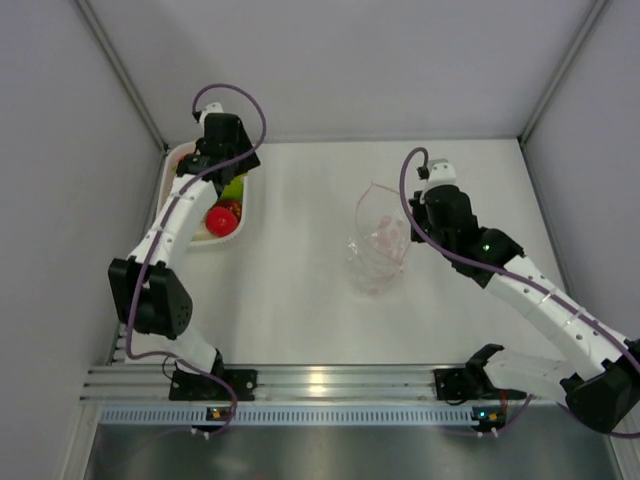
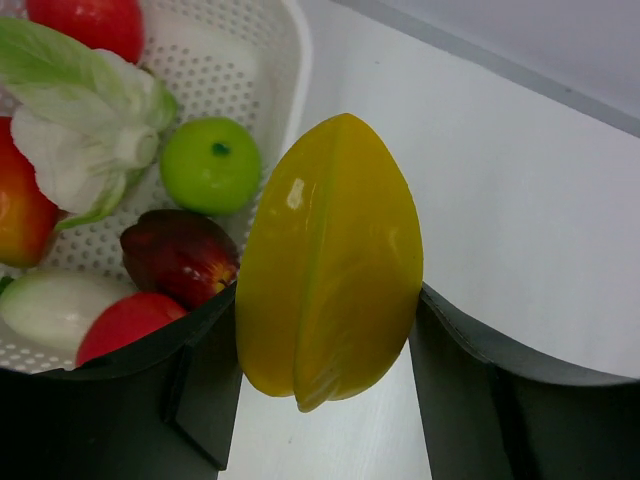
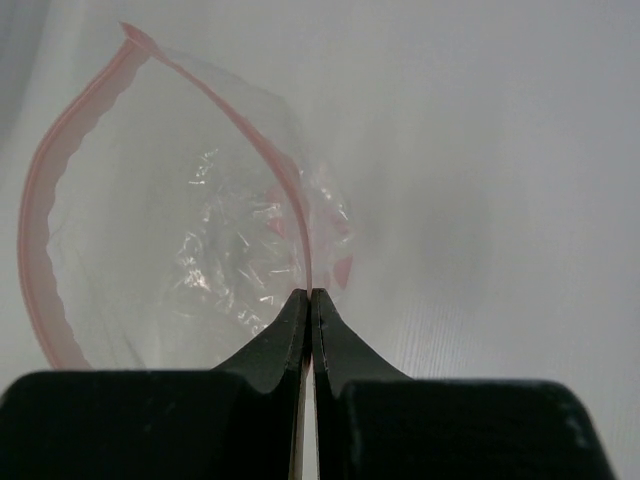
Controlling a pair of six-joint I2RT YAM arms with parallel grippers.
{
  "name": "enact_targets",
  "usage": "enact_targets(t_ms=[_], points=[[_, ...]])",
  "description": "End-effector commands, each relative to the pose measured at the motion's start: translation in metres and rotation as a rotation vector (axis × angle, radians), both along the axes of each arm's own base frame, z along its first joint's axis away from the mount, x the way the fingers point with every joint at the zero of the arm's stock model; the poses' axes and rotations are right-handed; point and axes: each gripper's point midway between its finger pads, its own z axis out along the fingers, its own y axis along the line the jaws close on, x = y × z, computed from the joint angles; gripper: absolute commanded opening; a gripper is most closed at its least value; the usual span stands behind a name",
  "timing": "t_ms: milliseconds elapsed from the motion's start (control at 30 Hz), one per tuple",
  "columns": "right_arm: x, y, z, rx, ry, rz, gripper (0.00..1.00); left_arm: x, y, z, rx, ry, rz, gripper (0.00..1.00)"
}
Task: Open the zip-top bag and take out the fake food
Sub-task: Place the fake fruit in the bin.
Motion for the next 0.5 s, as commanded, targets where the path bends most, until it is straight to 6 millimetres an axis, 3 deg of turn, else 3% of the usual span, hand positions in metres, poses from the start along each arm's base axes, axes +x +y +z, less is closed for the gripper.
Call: enact_targets(t_ms=[0,33,67,133,167,200,233,267,300,467], points=[[0.004,0.001,0.016,0.046,-0.053,0.016,0.00,0.036,0.044,0.007,-0.041,-0.023,0.065,0.00],[0.003,0.002,0.015,0.042,-0.049,0.025,0.00,0.043,0.050,0.004,-0.058,-0.017,0.066,0.00],[0.003,0.002,0.014,0.045,-0.049,0.028,0.00,0.052,0.057,-0.012,-0.072,0.016,0.074,0.00],[0.002,0.003,0.012,0.048,-0.047,0.036,0.00,0.066,0.079,-0.013,-0.119,0.011,0.106,0.00],[0.002,0.003,0.012,0.050,-0.047,0.035,0.00,0.075,0.085,-0.030,-0.139,0.043,0.108,0.00],[0.001,0.005,0.012,0.054,-0.048,0.044,0.00,0.081,0.104,-0.034,-0.153,0.044,0.140,0.00],[0.001,0.006,0.011,0.056,-0.048,0.050,0.00,0.090,0.107,-0.028,-0.165,0.026,0.136,0.00],[0.002,0.006,0.009,0.053,-0.046,0.055,0.00,0.100,0.109,-0.043,-0.185,0.050,0.124,0.00],[0.001,0.009,0.008,0.054,-0.042,0.072,0.00,0.105,0.118,-0.046,-0.184,0.050,0.136,0.00],[0.000,0.010,-0.003,0.048,-0.022,0.087,0.00,0.129,0.144,-0.059,-0.108,0.056,0.199,0.28]])
